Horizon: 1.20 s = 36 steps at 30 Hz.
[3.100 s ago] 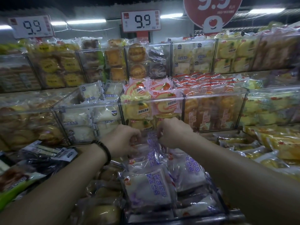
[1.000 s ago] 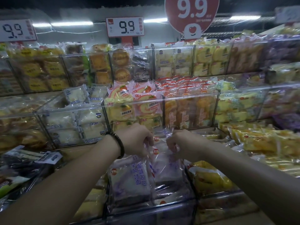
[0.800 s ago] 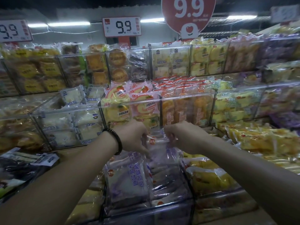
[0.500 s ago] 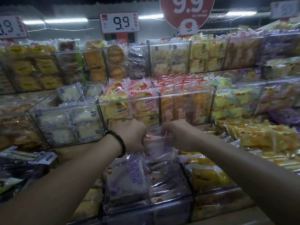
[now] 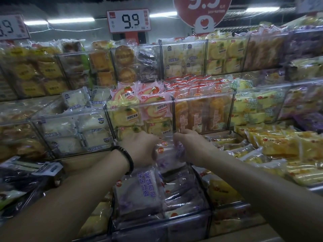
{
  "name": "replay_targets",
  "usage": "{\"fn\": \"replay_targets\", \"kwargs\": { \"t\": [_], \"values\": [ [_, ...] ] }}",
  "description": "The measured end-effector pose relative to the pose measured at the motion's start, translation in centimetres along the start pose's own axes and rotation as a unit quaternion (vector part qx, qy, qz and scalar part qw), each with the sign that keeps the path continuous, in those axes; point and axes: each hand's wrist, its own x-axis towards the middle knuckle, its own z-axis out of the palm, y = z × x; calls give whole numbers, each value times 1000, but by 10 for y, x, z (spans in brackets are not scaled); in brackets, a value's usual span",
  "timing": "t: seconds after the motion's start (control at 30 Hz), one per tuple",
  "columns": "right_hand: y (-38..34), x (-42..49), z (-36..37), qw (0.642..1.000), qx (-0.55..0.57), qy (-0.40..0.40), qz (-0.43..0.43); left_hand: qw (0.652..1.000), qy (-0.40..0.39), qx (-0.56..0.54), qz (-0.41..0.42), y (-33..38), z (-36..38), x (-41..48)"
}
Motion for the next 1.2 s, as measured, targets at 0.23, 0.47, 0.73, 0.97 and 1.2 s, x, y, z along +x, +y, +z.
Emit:
{"fn": "replay_targets", "kwargs": {
  "t": [0.23, 0.47, 0.73, 0.97, 1.2],
  "values": [
    [6, 0, -6, 999, -23, -25, 36, 989, 45, 138, 25, 15, 7, 11],
    [4, -3, -30, 996, -35, -80, 2, 994, -82, 54, 47, 3, -6, 17],
    [10, 6, -24, 1000, 7, -28, -5, 998, -14, -62, 23, -10, -7, 24],
    [0, 24, -23, 997, 12, -55, 51, 999, 6, -53, -9, -14, 11, 26],
    [-3, 19, -37, 997, 5, -62, 41, 977, -29, -211, 7, -31, -11, 11]
  ]
}}
